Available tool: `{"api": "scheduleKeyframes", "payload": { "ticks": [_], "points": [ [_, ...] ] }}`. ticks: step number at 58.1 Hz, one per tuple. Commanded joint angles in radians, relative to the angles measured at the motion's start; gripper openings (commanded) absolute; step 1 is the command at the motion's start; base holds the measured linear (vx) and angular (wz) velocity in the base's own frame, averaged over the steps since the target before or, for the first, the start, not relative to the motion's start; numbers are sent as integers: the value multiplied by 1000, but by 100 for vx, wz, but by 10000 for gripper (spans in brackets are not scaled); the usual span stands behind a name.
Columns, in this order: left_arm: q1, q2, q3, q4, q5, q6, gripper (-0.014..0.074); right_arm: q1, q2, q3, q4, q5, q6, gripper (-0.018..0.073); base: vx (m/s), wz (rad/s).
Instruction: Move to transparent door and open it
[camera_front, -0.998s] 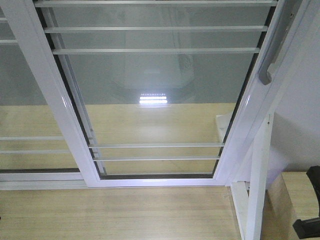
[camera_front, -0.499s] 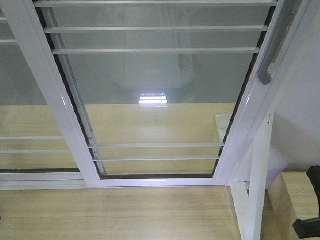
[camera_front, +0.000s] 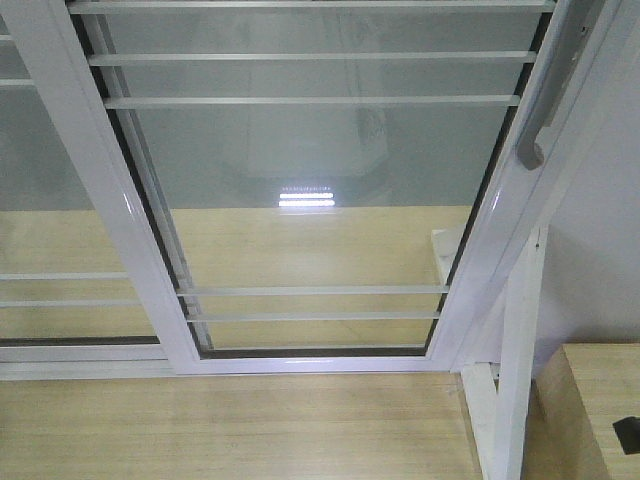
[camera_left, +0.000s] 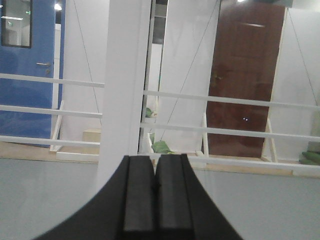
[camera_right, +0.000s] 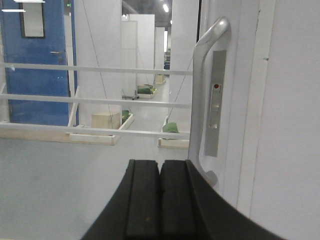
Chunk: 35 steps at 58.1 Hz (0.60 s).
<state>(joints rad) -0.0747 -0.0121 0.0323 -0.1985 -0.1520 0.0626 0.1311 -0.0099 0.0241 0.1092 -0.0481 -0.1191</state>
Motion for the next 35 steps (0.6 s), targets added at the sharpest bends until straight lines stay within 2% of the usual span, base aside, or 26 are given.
{"api": "scheduleKeyframes", "payload": {
  "ticks": [1, 10, 25, 35],
  "points": [
    [-5, 10, -36, -17, -91, -24, -6, -4, 33, -85, 6, -89, -5, -3, 0, 0],
    [-5, 186, -223, -16, -66, -2, -6, -4, 212, -290, 4, -32, -23, -3, 0, 0],
    [-5, 758, -613, -3, -63, 11, -6, -4, 696, -631, -31, -38, -70, -3, 0, 0],
    [-5, 1035, -823, 18, -83, 11, -6, -4, 932, -770, -31, -96, -84, -3, 0, 0]
  ]
}}
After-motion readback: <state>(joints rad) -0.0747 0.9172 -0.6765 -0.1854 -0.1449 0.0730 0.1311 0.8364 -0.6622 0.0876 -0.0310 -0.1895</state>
